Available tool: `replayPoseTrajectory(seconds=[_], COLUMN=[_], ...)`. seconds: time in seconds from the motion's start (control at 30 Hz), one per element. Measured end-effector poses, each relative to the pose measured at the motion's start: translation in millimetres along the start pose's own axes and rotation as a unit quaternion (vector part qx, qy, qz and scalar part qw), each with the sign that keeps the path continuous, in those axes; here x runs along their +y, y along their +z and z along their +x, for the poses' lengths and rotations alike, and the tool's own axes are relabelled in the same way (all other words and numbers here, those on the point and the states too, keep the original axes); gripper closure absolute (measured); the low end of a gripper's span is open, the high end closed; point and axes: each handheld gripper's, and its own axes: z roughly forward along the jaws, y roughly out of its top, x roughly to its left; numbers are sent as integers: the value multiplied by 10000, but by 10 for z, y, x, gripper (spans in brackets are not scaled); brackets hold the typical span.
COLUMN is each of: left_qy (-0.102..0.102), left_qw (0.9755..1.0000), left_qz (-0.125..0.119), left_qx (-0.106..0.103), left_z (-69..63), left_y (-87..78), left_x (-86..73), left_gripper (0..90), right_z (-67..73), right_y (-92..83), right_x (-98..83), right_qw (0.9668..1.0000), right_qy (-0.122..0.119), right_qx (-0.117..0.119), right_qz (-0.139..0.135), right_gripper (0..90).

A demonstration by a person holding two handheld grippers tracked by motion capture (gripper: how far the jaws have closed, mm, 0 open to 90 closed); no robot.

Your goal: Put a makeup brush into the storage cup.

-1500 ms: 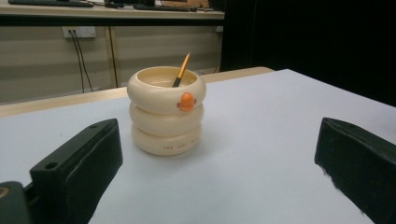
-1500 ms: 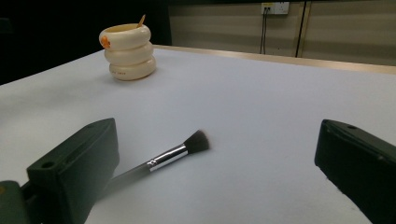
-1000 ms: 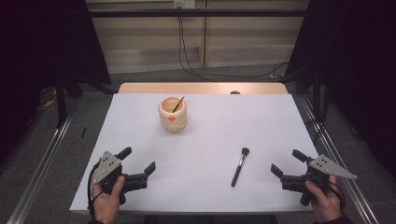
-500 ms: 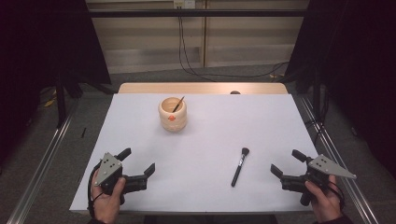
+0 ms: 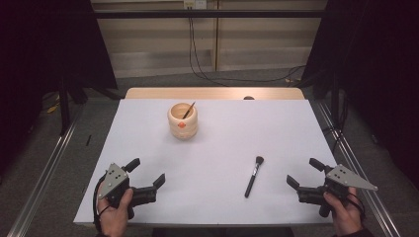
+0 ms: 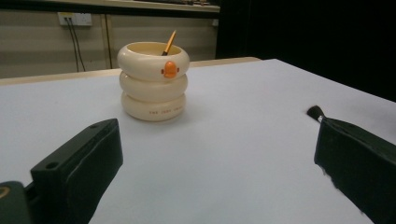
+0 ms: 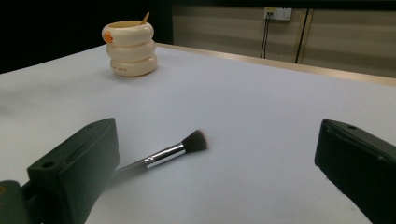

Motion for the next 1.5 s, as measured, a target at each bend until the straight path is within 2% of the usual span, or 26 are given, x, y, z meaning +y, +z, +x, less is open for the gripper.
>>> replayPoseTrajectory(seconds=[0.17, 0.23, 0.3, 0.33, 0.47, 0.5, 0.57, 0.67, 0.77, 0.87, 1.0, 1.13, 1.27, 1.4, 1.5], left_qy=[9, 22, 87, 92, 43, 17, 1, -14, 39, 0, 10, 31, 22, -1, 22], left_qw=[10000, 10000, 10000, 10000, 10000, 10000, 10000, 10000, 10000, 10000, 10000, 9999, 10000, 10000, 10000], left_qz=[5, 25, 10, -30, -43, -61, -51, -57, -58, -98, -86, -93, -94, -96, -85], left_qx=[-1, 56, 17, 0, 18, -33, 47, -9, 11, 6, 7, 25, 16, 23, 30], left_z=[11, 22, 35, 35, 29, 35, 26, 28, 34, 34, 45, 49, 48, 50, 46], left_y=[12, 10, 11, 14, 17, 18, 23, 23, 18, 22, 19, 19, 19, 22, 23], left_x=[-4, -7, -14, -14, -14, -15, -14, -17, -17, -18, -18, -17, -12, -12, -10], left_gripper=[8, 11, 15, 15, 12, 12, 13, 12, 13, 12, 11, 12, 12, 11, 10], right_z=[10, 11, 1, -9, -38, -45, -53, -59, -55, -39, -42, -38, -41, -37, -31], right_y=[55, 113, 172, 194, 308, 334, 379, 454, 525, 592, 672, 736, 787, 850, 878], right_x=[65, 142, 192, 208, 295, 314, 344, 391, 441, 484, 547, 591, 614, 633, 652], right_qw=[9999, 9997, 9996, 9996, 9998, 9998, 9999, 9998, 9999, 9996, 9996, 9991, 9984, 9964, 9935], right_qy=[7, -140, -9, -46, 51, 17, -44, -101, -115, -154, -85, -31, -36, -50, -106], right_qx=[113, 194, 258, 278, 192, 186, 149, 143, 119, 180, 131, 264, 272, 234, 312], right_qz=[-8, 65, 63, 73, 39, 67, 61, 21, 10, 123, 237, 318, 499, 813, 1090], right_gripper=[0, 0, 0, 0, 0, 0, 0, 0, 0, 0, 0, 10, 8, 8, 19])
